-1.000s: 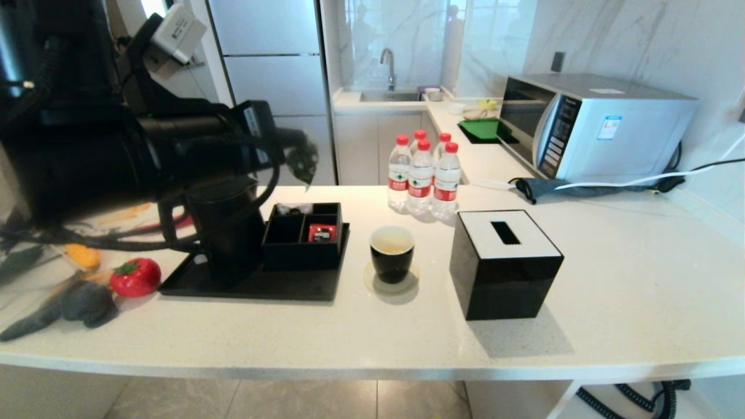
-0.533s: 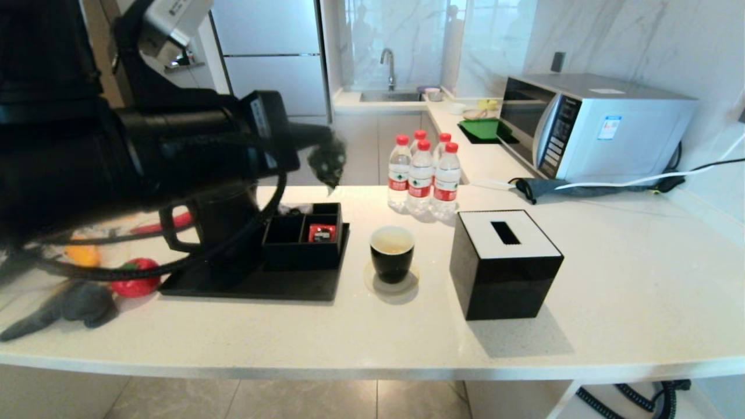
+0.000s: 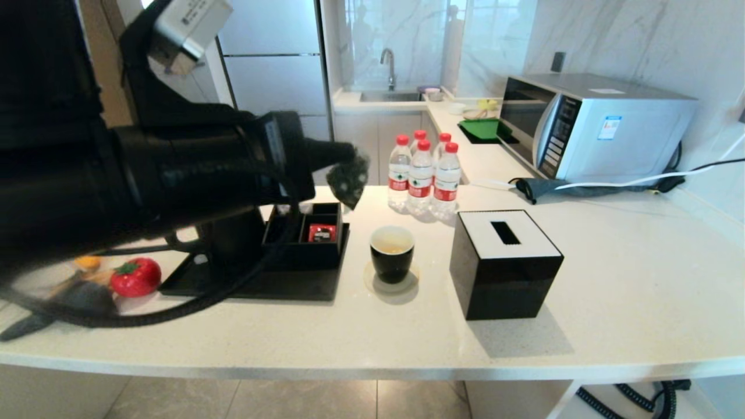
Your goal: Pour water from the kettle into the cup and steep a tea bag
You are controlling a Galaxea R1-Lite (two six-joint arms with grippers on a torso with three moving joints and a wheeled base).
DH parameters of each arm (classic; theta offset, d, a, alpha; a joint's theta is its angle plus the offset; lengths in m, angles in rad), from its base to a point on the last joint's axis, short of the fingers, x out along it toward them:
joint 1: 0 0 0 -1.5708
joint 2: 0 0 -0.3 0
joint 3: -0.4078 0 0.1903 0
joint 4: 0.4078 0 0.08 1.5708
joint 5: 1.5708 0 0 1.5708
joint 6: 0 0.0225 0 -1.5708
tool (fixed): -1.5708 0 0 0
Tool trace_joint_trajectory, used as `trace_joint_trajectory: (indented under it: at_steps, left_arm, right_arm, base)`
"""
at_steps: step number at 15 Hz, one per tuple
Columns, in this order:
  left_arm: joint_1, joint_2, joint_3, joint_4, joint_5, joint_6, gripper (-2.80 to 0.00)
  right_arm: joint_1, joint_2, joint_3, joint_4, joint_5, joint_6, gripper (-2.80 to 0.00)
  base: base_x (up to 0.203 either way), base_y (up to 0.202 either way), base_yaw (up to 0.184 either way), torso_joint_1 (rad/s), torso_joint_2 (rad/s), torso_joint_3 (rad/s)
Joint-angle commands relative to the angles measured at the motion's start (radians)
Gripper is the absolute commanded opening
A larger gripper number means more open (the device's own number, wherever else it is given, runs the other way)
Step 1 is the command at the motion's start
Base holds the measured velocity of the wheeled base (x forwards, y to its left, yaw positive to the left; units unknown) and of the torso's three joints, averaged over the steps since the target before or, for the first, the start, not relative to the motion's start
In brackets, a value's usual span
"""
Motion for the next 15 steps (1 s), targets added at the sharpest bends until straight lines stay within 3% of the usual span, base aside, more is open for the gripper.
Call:
trace_joint_trajectory:
  at_steps: [1,6,8,15]
  left_arm:
    - [0.000,-0.001,0.017,-0.018,0.000,-0.002,-2.80]
    - [0.005,0.018,0.049,-0.102,-0.004,0.003,-2.80]
    - [0.008,0.036,0.048,-0.133,-0.005,0.038,-2.80]
    - [0.007,0.041,0.050,-0.141,-0.020,0.041,-2.80]
  right_arm:
    - [0.000,0.001,0.000,0.001,0.001,0.000,-2.80]
    - [0.000,0.001,0.000,-0.001,0.001,0.004,-2.80]
    - [0.000,0.001,0.000,-0.001,0.000,0.002,-2.80]
    - [0.002,0.026,-0.050,0.015,0.012,-0.020,-2.80]
  base:
    - [0.000,0.000,0.000,0.000,0.00,0.000]
    - [0.000,0.000,0.000,0.000,0.00,0.000]
    - [0.000,0.000,0.000,0.000,0.00,0.000]
    - [0.000,0.000,0.000,0.000,0.00,0.000]
